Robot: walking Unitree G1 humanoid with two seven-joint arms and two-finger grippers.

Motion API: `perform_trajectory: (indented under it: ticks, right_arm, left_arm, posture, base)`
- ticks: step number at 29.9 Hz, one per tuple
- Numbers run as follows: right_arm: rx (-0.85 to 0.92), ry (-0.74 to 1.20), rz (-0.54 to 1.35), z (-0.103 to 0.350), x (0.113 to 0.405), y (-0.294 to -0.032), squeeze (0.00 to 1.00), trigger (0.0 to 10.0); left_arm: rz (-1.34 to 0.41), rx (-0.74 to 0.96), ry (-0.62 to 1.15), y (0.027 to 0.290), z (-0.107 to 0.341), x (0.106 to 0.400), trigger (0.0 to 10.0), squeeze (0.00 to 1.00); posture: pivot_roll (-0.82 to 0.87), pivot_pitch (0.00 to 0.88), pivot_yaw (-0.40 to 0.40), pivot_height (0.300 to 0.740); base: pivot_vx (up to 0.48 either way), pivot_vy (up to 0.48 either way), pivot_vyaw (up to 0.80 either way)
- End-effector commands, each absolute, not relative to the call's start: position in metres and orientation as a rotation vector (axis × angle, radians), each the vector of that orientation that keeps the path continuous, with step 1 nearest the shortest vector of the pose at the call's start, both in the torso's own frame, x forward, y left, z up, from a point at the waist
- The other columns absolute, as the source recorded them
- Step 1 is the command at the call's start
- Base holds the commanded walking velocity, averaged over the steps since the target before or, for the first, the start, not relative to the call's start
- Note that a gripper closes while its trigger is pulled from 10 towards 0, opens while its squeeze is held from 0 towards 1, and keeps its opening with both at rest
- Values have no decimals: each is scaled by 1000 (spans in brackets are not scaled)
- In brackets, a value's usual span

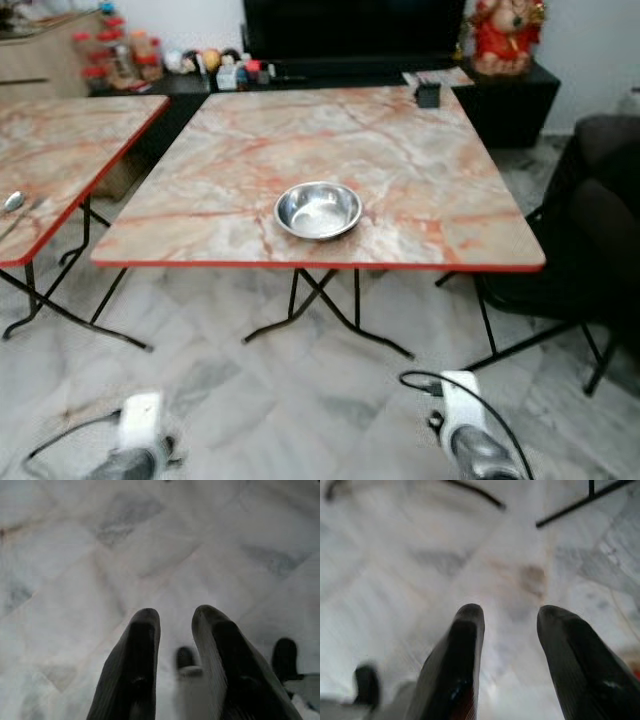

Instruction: Setting the table

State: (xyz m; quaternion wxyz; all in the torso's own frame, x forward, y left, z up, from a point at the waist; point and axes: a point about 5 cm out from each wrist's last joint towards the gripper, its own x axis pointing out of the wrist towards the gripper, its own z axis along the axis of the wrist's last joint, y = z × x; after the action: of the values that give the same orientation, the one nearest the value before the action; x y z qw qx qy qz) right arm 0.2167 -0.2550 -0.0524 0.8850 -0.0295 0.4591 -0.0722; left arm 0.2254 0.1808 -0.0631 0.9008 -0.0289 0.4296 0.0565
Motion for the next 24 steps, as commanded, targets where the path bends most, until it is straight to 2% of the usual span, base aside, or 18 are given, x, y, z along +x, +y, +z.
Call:
perform_trajectory:
  ticks: [1,7,16,21,24]
  right_arm:
    - [-36,947,-138,-54,219,-246,0,10000]
    - [-31,953,-134,-55,219,-244,0,10000]
    - [-13,946,-142,-55,219,-242,0,10000]
    - [-12,946,-138,-55,220,-241,0,10000]
    - [-7,942,-135,-55,220,-240,0,10000]
  left_arm:
    - [153,-18,920,194,-66,219,10000,0]
    - [157,-3,922,196,-65,220,10000,0]
    - [197,5,918,229,-64,209,10000,0]
    - [187,11,916,231,-63,210,10000,0]
    - [161,22,920,223,-64,212,10000,0]
  posture:
    - [-102,0,57,736]
    - [-103,0,64,736]
    - [-95,0,70,736]
    - [-96,0,73,736]
    - [-95,0,73,736]
  base:
    - [0,480,0]
    - [0,441,-633]
    - [0,0,0]
    - [0,0,0]
    - [310,0,0]
